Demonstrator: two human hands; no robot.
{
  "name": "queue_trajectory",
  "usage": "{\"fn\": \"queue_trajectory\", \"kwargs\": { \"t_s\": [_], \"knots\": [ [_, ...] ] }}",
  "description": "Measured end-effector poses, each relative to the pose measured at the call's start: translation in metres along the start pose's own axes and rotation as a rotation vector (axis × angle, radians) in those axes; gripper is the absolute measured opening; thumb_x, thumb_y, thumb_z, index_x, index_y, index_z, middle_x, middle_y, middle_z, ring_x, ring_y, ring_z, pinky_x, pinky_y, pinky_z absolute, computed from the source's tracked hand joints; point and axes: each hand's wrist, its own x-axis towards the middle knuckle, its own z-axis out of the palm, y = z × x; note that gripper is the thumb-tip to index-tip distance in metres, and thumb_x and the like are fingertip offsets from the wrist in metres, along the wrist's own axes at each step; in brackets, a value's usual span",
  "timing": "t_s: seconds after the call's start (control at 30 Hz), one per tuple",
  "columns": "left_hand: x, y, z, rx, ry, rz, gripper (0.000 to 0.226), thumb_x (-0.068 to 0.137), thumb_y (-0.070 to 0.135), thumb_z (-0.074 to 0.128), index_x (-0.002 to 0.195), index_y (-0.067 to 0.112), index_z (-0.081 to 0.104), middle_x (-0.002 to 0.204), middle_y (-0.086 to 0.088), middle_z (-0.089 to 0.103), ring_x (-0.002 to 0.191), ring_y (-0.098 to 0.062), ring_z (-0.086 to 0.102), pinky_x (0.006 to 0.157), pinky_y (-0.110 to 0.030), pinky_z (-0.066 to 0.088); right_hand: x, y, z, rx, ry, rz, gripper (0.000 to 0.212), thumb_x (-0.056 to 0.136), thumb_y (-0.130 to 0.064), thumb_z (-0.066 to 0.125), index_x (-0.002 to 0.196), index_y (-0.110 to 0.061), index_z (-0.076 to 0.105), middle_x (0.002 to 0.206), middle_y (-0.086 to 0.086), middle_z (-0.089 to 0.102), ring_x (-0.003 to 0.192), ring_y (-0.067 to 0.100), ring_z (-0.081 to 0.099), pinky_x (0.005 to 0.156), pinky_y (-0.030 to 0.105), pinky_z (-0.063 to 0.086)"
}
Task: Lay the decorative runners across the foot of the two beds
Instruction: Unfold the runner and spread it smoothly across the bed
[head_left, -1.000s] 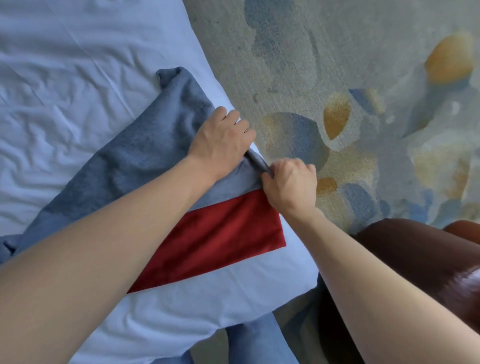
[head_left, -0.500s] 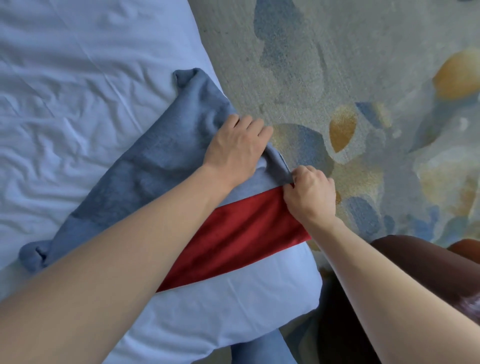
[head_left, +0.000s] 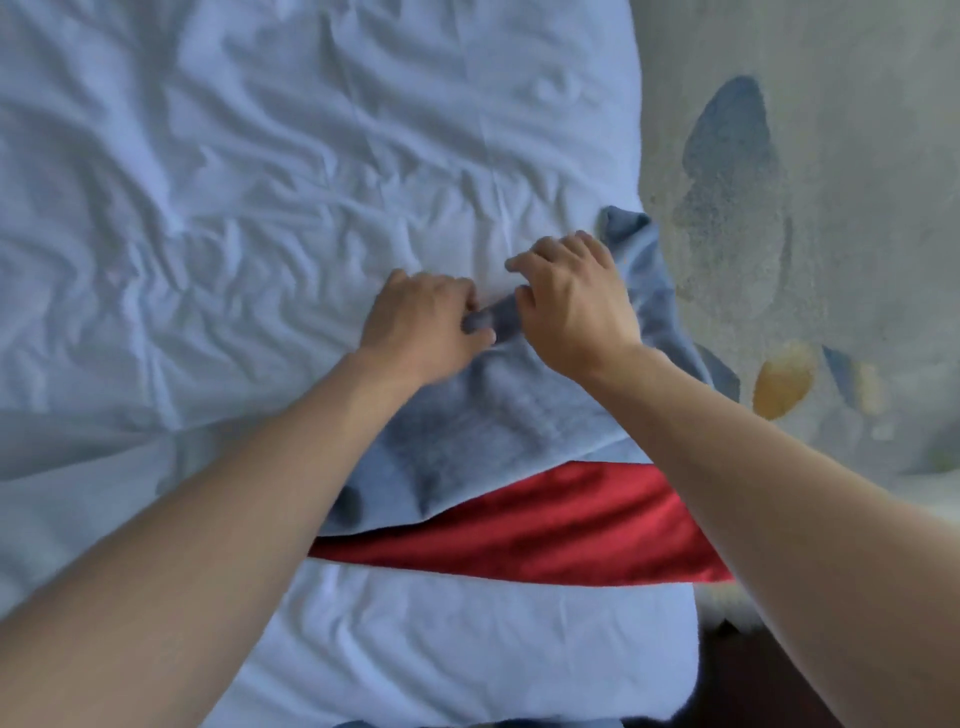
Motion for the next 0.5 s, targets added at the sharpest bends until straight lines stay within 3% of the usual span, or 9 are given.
{"fn": "queue_trajectory", "kwargs": {
  "t_s": [0.07,0.17,0.27,0.37,0.5],
  "knots": [
    [-0.005,-0.005,0.004,0.039,0.039,0.040,0.022,0.086,0.041,0.063,0.092,0.020,0.067,0.089,-0.004,0.069,0.092,-0.029,0.062,0.084,-0.038,0.036,0.008,-0.007,0.005,-0.087,-0.107,-0.047,0.027,0.091,-0.013,0.051,0.111,-0.010,0.070,0.105,0.010,0.068,0.101,0.034,0.057,0.105,0.038,0.032],
    [-0.005,-0.009,0.004,0.032,0.227,0.065,0.009,0.085,0.023,0.064,0.082,0.016,0.062,0.082,-0.005,0.064,0.083,-0.031,0.058,0.076,-0.036,0.032,0.011,-0.008,0.004,-0.202,-0.194,-0.084,0.020,0.087,-0.012,0.054,0.099,-0.012,0.070,0.097,0.010,0.067,0.097,0.035,0.056,0.105,0.042,0.030],
    [-0.004,0.008,0.007,-0.029,0.364,0.174,0.008,0.081,0.017,0.064,0.077,0.013,0.060,0.076,-0.006,0.061,0.074,-0.030,0.055,0.070,-0.038,0.033,0.010,0.014,-0.010,-0.293,-0.190,0.040,0.018,0.078,-0.003,0.056,0.090,-0.008,0.069,0.091,0.016,0.067,0.094,0.037,0.057,0.100,0.045,0.034],
    [-0.005,0.011,0.013,-0.027,0.268,0.199,0.012,0.084,0.024,0.064,0.089,0.014,0.061,0.089,-0.003,0.062,0.085,-0.026,0.055,0.078,-0.036,0.034,-0.006,0.037,-0.024,-0.356,-0.237,0.217,0.026,0.074,0.000,0.056,0.094,-0.009,0.071,0.093,0.013,0.067,0.097,0.035,0.056,0.105,0.044,0.031],
    [-0.006,-0.005,0.019,0.058,0.200,0.108,0.010,0.088,0.023,0.061,0.096,0.016,0.062,0.092,-0.001,0.063,0.091,-0.025,0.054,0.085,-0.036,0.033,-0.018,0.015,-0.015,-0.276,-0.207,0.103,0.022,0.083,-0.017,0.065,0.104,-0.011,0.069,0.098,0.010,0.067,0.101,0.034,0.057,0.112,0.047,0.027]
  ]
}}
